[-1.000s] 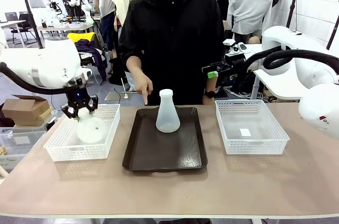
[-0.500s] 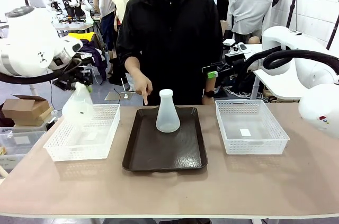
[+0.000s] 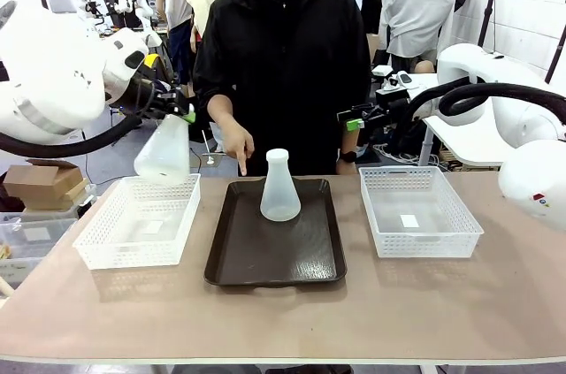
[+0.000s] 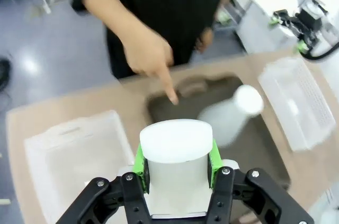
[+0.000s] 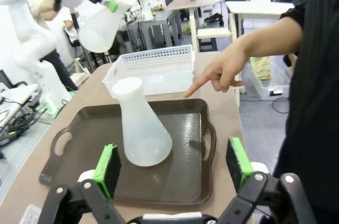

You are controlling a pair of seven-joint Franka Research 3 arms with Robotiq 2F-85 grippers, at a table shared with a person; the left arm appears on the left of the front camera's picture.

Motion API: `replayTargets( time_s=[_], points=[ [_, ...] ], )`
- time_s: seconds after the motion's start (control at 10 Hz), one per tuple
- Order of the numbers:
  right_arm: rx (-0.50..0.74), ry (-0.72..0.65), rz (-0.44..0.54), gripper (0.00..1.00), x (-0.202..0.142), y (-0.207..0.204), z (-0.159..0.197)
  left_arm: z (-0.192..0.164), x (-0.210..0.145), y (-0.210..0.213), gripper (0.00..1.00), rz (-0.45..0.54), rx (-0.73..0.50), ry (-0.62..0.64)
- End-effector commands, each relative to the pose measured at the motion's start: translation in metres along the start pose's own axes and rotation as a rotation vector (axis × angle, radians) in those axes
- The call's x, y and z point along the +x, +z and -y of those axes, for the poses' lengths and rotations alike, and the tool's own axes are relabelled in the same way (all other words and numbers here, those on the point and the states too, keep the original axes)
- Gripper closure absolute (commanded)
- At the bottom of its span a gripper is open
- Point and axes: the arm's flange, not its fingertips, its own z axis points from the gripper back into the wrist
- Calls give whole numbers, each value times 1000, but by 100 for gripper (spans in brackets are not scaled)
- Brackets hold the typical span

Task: Prepare the laboratory tools.
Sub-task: Place the picked Big flask upright in the Handle tray as directed by the person.

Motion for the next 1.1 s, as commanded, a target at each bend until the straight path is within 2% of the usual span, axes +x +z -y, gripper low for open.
replayTargets(
  time_s=[0.0,0.2,0.3,0.5,0.7,0.9,1.0],
  points=[
    [8,9,-10,0,1,-1,-1,-6,4,-1,100,43,78,-16],
    [8,9,-10,0,1,-1,-1,-6,4,-1,100,43,78,-16],
    [8,9,-10,0,1,-1,-1,-6,1,-1,100,8,15,-4],
    [8,9,-10,0,1,-1,-1,4,-15,-12,100,6,-260,-174],
    [8,9,-10,0,1,-1,-1,16,-25,-18,100,114,-397,-339],
    [8,9,-10,0,1,-1,-1,28,-26,-31,100,274,-574,-460],
    [8,9,-10,0,1,-1,-1,34,-28,-49,100,312,-560,-564]
  ],
)
